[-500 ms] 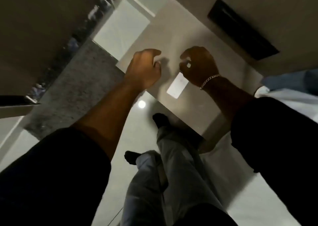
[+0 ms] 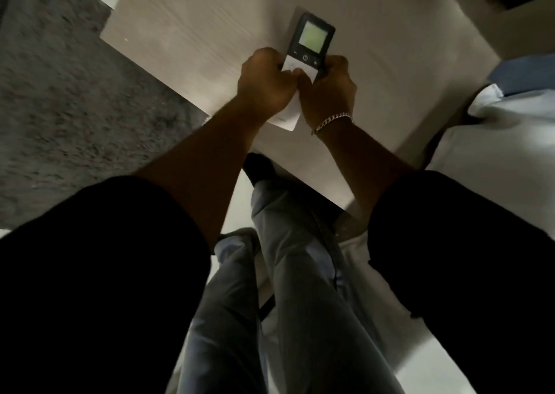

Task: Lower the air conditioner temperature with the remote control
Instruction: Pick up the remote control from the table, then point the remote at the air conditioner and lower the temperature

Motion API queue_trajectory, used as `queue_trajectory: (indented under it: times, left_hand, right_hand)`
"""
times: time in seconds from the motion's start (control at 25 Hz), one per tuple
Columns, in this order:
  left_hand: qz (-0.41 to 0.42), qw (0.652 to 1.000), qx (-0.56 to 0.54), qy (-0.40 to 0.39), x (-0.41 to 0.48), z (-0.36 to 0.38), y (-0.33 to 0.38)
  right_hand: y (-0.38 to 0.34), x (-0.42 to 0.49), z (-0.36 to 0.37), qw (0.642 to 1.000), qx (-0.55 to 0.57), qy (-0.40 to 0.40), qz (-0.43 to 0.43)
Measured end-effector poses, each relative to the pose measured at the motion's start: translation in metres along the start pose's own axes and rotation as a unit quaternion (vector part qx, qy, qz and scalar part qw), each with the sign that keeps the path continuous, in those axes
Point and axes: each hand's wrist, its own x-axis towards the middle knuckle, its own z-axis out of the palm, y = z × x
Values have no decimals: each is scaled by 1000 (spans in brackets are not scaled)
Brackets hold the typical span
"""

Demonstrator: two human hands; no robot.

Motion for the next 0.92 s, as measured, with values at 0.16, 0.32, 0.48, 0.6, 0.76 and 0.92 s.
queue_trajectory:
  times: [0.16,0.32,0.48,0.6,0.76,0.92]
  left_hand:
    - [-119,981,-153,21,-15,-26,-8]
    - [-129,951,-263,101,-69,-97,-13]
    - [-83,926,-338,144,-147,-190,-2]
    - [0,916,-352,194,-218,-273,13]
    - [87,892,-329,299,-320,-379,34]
    - [159,852,-278,414,-428,-476,57]
  right_hand:
    - [-21,-18,5,999,-4,-35,-21]
    - [-81,-64,5,991,71,-97,-65]
    - [-174,-132,-8,972,101,-124,-171]
    - [-258,-196,-27,937,149,-182,-259]
    - [-367,-292,-55,867,217,-288,-343]
    - [-469,-395,-82,790,270,-361,-416]
